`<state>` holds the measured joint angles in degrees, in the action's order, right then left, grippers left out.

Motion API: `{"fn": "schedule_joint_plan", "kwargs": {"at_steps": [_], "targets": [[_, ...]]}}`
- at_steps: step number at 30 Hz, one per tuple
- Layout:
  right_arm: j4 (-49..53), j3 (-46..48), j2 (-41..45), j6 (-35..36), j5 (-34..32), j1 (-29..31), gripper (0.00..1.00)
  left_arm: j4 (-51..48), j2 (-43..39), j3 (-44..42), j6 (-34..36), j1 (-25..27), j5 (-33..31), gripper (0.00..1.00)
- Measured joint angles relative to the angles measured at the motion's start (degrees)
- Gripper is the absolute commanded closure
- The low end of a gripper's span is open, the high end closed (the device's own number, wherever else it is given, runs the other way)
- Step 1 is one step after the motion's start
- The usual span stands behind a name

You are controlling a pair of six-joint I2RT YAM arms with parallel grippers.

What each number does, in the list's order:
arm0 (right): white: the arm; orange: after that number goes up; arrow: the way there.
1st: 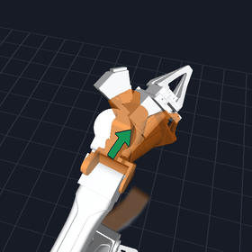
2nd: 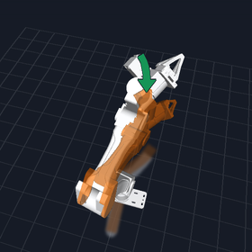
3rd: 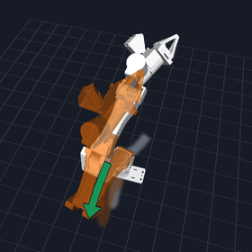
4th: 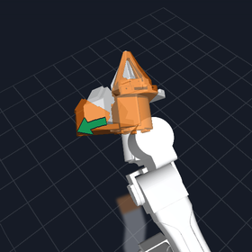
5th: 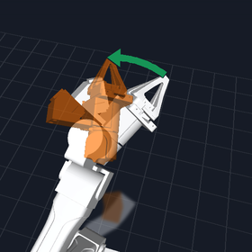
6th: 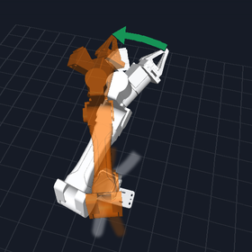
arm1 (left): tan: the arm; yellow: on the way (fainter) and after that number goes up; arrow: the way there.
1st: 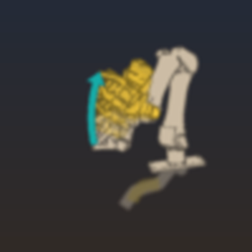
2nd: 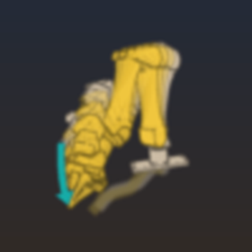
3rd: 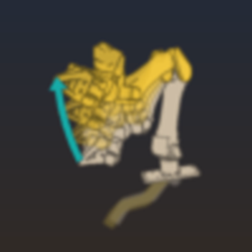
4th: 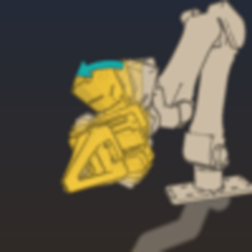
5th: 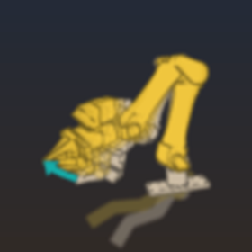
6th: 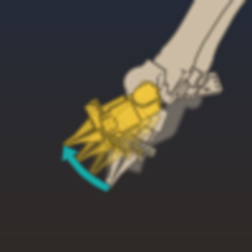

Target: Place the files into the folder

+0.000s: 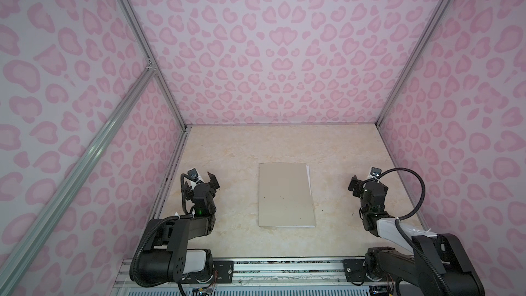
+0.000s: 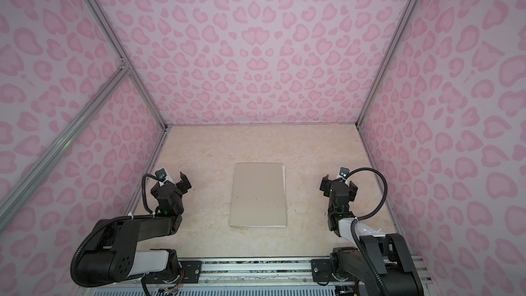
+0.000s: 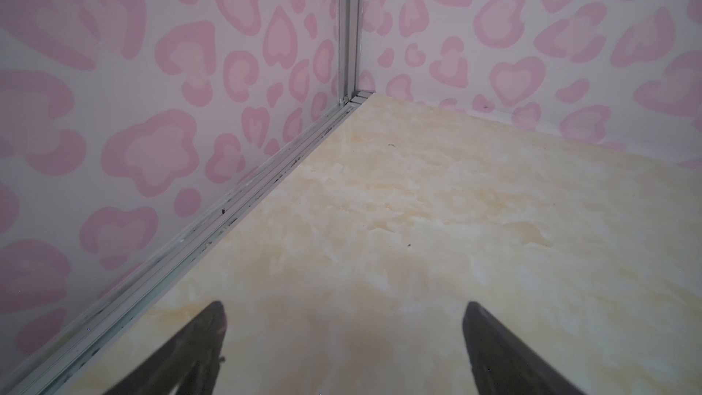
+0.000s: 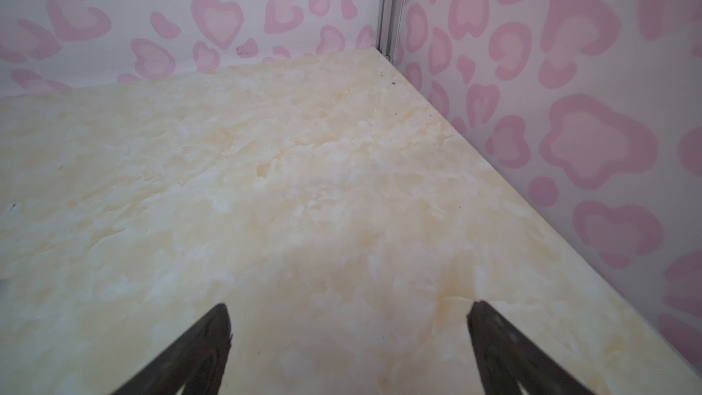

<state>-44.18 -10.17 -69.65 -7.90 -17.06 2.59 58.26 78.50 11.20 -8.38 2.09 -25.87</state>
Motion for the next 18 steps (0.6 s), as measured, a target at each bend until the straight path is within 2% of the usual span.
{"fn": "schedule_joint_plan", "kwargs": {"at_steps": [2, 4, 7, 9, 14, 18], "targets": [[-5.5, 1.1, -2.5, 0.3, 0.3, -0.9, 0.02, 2.4, 3.7, 1.9, 0.9, -1.1, 4.0, 0.02], [-11.1, 1.7, -6.4, 0.7, 0.7, -2.0, 0.02, 0.2, 5.2, 4.3, 2.1, -2.4, 9.8, 0.02], [-20.2, 1.5, -16.3, 0.8, 1.9, -3.1, 0.01, 1.2, 5.3, 4.5, 1.9, -3.9, 13.3, 0.03], [-23.0, 1.3, -19.5, 1.4, 3.7, -3.1, 0.01, 0.4, 5.3, 5.2, 1.9, -4.1, 13.9, 0.02], [-17.5, -9.1, -18.8, 3.6, 9.8, -3.1, 0.01, -0.4, 5.5, 5.9, 1.9, -3.4, 14.6, 0.02], [-12.6, -9.9, -18.6, 4.8, 12.2, -3.0, 0.01, -1.5, 5.7, 6.3, 2.3, -1.9, 12.7, 0.02]]}}
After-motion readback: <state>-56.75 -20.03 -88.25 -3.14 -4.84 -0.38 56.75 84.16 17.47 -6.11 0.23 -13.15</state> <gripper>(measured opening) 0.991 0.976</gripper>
